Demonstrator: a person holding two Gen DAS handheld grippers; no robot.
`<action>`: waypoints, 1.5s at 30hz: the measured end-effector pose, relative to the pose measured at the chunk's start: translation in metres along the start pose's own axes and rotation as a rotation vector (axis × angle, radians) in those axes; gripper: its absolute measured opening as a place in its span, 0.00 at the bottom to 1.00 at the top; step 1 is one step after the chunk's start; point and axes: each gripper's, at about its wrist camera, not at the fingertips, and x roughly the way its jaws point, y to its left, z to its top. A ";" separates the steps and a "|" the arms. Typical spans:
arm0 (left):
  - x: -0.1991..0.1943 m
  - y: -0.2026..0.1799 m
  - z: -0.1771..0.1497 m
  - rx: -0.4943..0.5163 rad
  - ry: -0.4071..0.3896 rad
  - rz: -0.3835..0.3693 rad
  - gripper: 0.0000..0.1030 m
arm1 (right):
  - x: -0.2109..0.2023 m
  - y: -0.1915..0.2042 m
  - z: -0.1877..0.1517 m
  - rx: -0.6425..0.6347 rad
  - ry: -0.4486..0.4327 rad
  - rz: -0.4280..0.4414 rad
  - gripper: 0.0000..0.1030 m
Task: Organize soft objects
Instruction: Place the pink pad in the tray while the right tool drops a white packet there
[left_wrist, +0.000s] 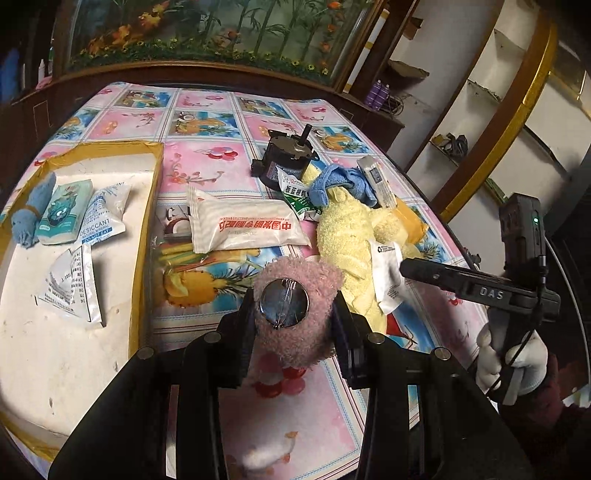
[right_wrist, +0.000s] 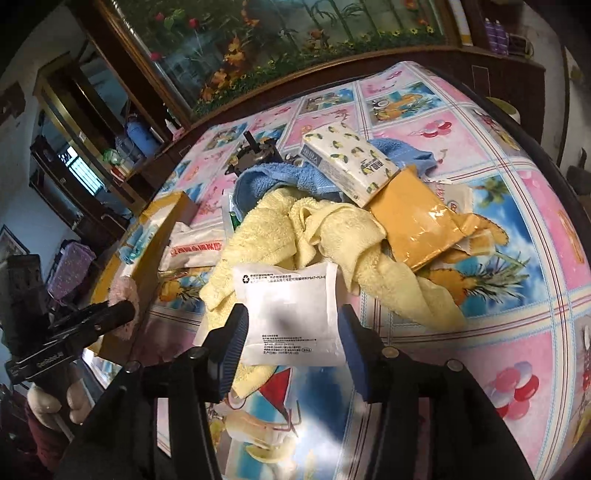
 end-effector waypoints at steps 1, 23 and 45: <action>0.000 0.000 -0.001 0.000 0.003 -0.003 0.36 | 0.006 0.000 0.001 0.006 0.009 -0.005 0.52; -0.042 0.021 -0.007 -0.085 -0.083 -0.024 0.36 | -0.011 0.030 -0.003 -0.016 -0.026 0.086 0.48; -0.055 0.206 0.016 -0.359 -0.071 0.365 0.38 | 0.082 0.212 0.040 -0.276 0.145 0.314 0.50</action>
